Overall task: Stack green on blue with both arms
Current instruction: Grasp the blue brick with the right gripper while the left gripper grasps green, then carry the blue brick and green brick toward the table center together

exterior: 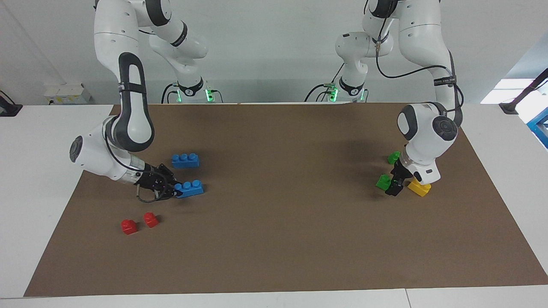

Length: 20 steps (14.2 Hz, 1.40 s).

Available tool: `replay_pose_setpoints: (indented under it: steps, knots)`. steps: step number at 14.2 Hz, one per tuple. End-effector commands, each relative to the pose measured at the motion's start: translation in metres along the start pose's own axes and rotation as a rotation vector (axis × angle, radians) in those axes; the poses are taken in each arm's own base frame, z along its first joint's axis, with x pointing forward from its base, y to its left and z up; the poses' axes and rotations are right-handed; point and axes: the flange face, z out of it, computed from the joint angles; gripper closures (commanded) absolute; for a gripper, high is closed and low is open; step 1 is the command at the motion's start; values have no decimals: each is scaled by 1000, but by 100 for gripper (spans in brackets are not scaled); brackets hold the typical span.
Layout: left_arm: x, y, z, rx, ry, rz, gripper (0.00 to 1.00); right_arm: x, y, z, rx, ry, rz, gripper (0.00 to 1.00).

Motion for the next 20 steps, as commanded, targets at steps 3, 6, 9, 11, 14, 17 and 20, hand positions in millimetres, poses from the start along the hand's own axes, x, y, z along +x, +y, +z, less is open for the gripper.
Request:
replay_pose_setpoints:
  steps: [3, 6, 9, 11, 14, 17, 20]
  knots:
    - [3, -3, 4, -26, -8, 31, 4, -58, -31, -24, 40, -24, 32, 100]
    - [7, -5, 3, -26, -8, 45, 20, -142, -54, -21, 45, -59, 86, 100]
    - [7, -5, 3, -29, -6, 57, 80, -209, -61, 12, 38, -78, 107, 100]
    - [7, -5, 3, -28, -6, 95, 100, -263, -51, 51, 23, -66, 111, 100]
    - [9, -3, 0, -30, -5, 96, 100, -297, -41, 87, 69, -60, 161, 100]
    - [3, 7, -36, -52, -8, 86, 100, -311, -28, 124, 85, -40, 161, 100]
    - [-1, 18, -97, -67, -40, -53, 100, -300, -27, 136, 116, -46, 239, 100]
